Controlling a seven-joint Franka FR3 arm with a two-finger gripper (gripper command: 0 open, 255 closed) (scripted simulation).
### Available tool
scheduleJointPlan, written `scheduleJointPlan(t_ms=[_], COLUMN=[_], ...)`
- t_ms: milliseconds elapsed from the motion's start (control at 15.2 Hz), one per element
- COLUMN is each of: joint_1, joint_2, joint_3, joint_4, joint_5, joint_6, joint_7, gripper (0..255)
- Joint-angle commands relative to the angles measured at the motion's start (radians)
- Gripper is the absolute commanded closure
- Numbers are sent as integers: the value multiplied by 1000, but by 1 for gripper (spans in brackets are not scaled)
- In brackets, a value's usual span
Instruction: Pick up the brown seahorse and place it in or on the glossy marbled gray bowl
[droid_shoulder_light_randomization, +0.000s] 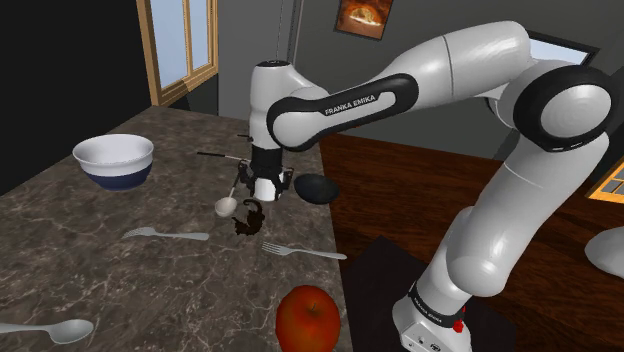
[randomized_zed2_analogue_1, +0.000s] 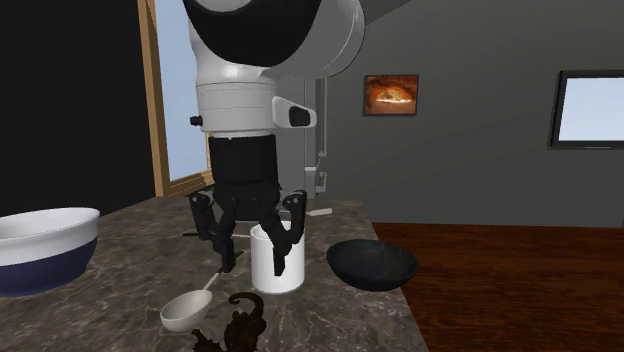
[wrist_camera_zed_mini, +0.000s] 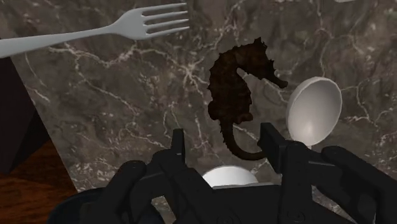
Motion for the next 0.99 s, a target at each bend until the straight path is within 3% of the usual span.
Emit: scheduleJointPlan(t_ms=[0,264,924], joint_1=[-9,-32,-28], joint_2=[22,107,182], joint_3=[-12,-32,-33], joint_4=[-29,-73,-98], joint_5=[14,61,37], joint_6=[73,249,347], joint_7=[-66,-240,-226], gripper=[0,0,0])
